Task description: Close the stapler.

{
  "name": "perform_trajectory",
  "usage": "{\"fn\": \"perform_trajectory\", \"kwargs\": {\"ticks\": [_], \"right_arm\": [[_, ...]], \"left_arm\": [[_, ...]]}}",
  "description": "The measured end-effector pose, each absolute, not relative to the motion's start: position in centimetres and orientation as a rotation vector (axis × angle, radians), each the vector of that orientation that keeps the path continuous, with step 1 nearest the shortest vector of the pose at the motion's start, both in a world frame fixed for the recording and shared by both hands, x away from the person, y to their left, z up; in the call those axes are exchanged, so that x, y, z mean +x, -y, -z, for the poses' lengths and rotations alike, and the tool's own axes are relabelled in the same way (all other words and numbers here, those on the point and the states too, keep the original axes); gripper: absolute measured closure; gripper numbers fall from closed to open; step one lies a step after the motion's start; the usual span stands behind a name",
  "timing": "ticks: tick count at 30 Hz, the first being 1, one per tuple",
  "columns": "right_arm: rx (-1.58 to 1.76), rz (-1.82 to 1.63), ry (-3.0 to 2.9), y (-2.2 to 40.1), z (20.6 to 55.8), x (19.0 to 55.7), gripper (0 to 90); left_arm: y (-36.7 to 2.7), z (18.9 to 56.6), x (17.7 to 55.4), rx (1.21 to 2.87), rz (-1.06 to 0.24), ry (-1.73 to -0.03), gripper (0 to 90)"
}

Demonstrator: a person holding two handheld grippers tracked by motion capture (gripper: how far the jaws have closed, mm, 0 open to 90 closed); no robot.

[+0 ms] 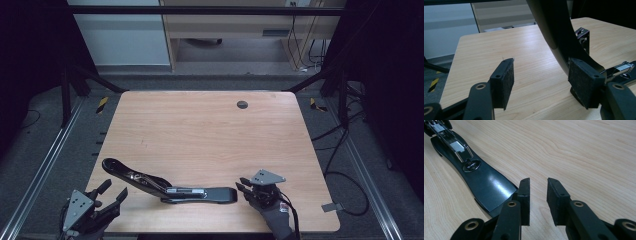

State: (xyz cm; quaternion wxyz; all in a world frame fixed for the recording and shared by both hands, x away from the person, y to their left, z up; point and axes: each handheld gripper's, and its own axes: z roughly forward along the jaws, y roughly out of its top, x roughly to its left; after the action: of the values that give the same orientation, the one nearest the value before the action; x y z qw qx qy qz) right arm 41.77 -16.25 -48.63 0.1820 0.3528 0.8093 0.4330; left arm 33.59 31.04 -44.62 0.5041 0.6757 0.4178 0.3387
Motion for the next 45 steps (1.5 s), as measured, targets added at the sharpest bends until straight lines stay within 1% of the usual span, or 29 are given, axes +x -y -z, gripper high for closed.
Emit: {"fn": "perform_trajectory", "kwargs": {"ticks": [12, 18, 26, 37, 45], "right_arm": [[1.000, -1.224, -2.289, 16.1, 48.7, 41.7, 73.1], [1.000, -1.232, -2.291, 16.1, 48.7, 41.7, 73.1], [0.994, -1.241, -2.295, 15.9, 48.7, 41.6, 74.2], [0.985, -1.243, -2.329, 15.2, 49.0, 41.3, 82.5], [0.986, -1.243, -2.350, 14.8, 49.2, 41.2, 87.6]], "left_arm": [[-30.3, 43.8, 33.7, 1.634, -0.822, -0.981, 34.8], [-29.8, 42.9, 34.3, 1.638, -0.826, -0.955, 33.1], [-29.6, 42.3, 34.8, 1.639, -0.821, -0.947, 33.2], [-29.0, 41.7, 36.0, 1.625, -0.824, -0.943, 36.3], [-29.1, 41.1, 36.3, 1.599, -0.824, -0.955, 42.3]]}}
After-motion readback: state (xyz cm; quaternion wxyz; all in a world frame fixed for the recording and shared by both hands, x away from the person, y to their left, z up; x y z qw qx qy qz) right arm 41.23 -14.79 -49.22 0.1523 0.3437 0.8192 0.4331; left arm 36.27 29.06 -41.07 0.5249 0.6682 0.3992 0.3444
